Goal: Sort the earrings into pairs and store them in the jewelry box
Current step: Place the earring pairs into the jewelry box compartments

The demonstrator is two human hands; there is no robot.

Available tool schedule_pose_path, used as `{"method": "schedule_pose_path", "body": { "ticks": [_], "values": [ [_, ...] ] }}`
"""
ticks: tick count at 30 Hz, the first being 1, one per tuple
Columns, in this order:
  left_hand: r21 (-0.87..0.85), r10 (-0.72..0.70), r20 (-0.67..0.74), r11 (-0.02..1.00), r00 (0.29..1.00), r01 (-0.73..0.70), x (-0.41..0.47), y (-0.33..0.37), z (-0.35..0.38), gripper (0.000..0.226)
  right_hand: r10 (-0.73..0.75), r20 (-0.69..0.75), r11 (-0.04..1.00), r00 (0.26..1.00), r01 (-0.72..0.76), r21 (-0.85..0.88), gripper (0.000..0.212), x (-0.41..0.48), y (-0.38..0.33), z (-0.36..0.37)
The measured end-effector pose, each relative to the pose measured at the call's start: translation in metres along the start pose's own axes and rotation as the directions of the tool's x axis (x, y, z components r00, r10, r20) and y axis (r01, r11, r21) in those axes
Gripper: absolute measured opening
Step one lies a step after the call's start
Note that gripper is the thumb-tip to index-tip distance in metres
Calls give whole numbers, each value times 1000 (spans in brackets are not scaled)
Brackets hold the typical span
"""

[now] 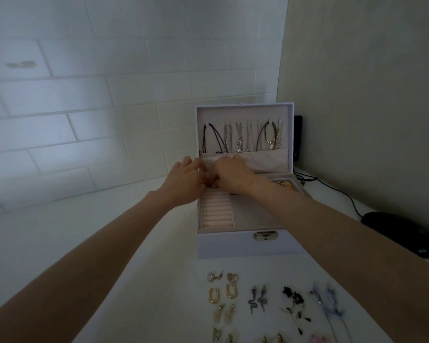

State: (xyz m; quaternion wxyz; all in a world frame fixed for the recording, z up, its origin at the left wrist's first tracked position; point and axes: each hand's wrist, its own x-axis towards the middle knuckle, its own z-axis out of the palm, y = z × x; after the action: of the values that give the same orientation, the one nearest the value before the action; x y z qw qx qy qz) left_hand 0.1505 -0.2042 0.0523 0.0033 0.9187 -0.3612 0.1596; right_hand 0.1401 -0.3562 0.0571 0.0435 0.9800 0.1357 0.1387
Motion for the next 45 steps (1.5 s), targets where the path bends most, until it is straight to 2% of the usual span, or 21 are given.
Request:
{"method": "schedule_pose_path", "body": {
  "ticks": [3, 6, 10, 13, 16, 18, 20, 22, 25, 27, 29, 30, 33, 35, 40, 43, 45],
  "values": [
    [-27, -16, 16, 999, 1000, 17, 2, 1, 0, 34, -134, -22, 977, 991, 129, -170, 26, -3, 0, -1],
    [-58, -37, 22, 998, 999, 39, 4, 2, -1, 28, -249, -36, 936, 968, 231, -266, 29, -7, -1, -6],
    [-94, -53, 31, 994, 998, 56, 7, 2, -2, 27, -350, -63, 888, 934, 310, -339, 26, -6, 1, -1],
    [-70, -35, 51, 997, 998, 39, 8, 0, -3, 27, -387, -79, 858, 919, 327, -396, 13, -3, 4, 5],
    [-111, -10, 11, 994, 1000, 12, 6, -5, -1, 27, -390, -139, 885, 910, 329, -330, 7, -5, 9, 8],
    [-175, -3, -88, 985, 996, -12, 2, -8, 1, 45, -332, -147, 926, 932, 292, -240, 20, -6, 11, 13],
    [-210, -7, -150, 977, 989, -25, 0, -14, 6, 59, -289, -184, 942, 939, 245, -228, 28, -6, 12, 17],
    [-224, -7, -162, 974, 987, -30, -1, -17, 8, 56, -272, -209, 954, 939, 235, -188, 27, -7, 10, 16],
    [-246, -16, -172, 969, 985, -27, -2, -18, 8, 38, -265, -285, 963, 921, 241, -118, 25, -10, 10, 17],
    [-244, -18, -161, 969, 987, -22, -2, -17, 7, 43, -242, -314, 970, 918, 218, -110, 24, -12, 9, 17],
    [-234, -13, -148, 972, 989, -23, -3, -14, 6, 60, -249, -343, 968, 906, 230, -98, 13, -14, 8, 17],
    [-226, -2, -142, 974, 990, -31, -3, -13, 6, 66, -257, -340, 966, 905, 236, -103, 12, -14, 7, 16],
    [-216, 8, -125, 976, 992, -36, -4, -13, 8, 69, -283, -320, 956, 904, 240, -167, 30, -14, 6, 13],
    [-228, 0, -131, 973, 991, -30, -4, -15, 9, 67, -292, -295, 949, 910, 238, -205, 28, -15, 6, 10],
    [-214, 16, -139, 976, 990, -46, -3, -15, 11, 45, -332, -283, 938, 900, 283, -202, 31, -18, 9, 7],
    [-208, 46, -133, 975, 990, -73, -2, -13, 11, 65, -380, -283, 918, 881, 320, -235, 29, -17, 11, 10],
    [-187, 60, -126, 979, 990, -83, -2, -14, 12, 70, -402, -309, 908, 862, 331, -256, 17, -15, 14, 11]
  ]
}}
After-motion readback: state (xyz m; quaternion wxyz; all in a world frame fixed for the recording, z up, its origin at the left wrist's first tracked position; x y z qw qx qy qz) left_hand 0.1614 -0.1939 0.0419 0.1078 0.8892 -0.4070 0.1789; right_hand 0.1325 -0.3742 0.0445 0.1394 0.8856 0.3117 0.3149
